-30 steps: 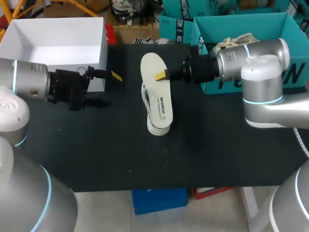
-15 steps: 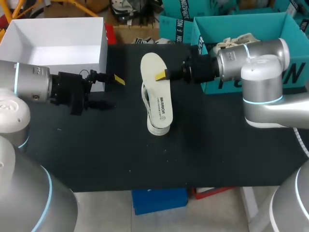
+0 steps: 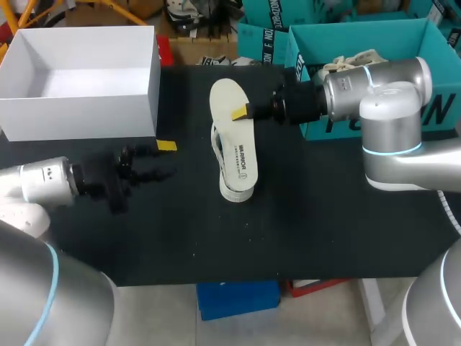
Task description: Take the shoe out of the shoebox, open the shoe tongue, remove and reinsert the insole, then place the shoe into the shoebox
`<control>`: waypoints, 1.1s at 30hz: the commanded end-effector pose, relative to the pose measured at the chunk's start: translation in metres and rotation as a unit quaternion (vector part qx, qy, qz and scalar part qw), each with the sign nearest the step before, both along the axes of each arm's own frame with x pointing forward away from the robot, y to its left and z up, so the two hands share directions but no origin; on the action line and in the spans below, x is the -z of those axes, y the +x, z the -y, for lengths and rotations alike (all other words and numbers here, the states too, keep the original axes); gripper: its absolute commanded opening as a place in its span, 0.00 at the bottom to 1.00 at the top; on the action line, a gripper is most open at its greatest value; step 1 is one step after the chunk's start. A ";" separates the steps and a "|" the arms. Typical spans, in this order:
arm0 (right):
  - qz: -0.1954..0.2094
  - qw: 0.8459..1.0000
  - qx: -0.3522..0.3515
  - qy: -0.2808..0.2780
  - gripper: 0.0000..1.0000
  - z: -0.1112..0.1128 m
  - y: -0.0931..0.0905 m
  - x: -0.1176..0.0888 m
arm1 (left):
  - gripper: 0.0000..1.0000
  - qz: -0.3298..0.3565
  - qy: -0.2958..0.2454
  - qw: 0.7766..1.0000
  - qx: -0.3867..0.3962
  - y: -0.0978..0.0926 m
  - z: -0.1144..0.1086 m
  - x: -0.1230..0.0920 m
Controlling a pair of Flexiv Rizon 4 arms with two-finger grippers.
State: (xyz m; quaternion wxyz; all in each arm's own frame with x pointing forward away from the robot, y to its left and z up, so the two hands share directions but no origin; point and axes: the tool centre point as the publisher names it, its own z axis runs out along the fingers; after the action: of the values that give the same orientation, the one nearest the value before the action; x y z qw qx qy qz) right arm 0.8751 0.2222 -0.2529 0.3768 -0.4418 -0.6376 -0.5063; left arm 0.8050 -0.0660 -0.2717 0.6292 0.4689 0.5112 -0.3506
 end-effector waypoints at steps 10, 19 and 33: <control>0.000 1.000 0.001 0.000 0.00 -0.001 0.000 0.001 | 1.00 0.004 -0.085 0.994 -0.063 0.012 0.033 -0.002; 0.000 1.000 0.001 0.000 0.00 -0.001 0.000 0.001 | 1.00 0.016 -0.081 0.995 -0.059 0.022 0.052 -0.009; 0.000 1.000 0.001 0.000 0.00 -0.001 0.000 0.001 | 1.00 0.011 -0.100 0.993 -0.063 0.049 0.066 -0.010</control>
State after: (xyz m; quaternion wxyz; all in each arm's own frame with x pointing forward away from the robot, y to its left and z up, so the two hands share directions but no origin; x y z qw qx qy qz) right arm 0.8751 0.2222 -0.2529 0.3768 -0.4417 -0.6376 -0.5063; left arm 0.8454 -0.1232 -0.2616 0.7012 0.3709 0.4949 -0.3548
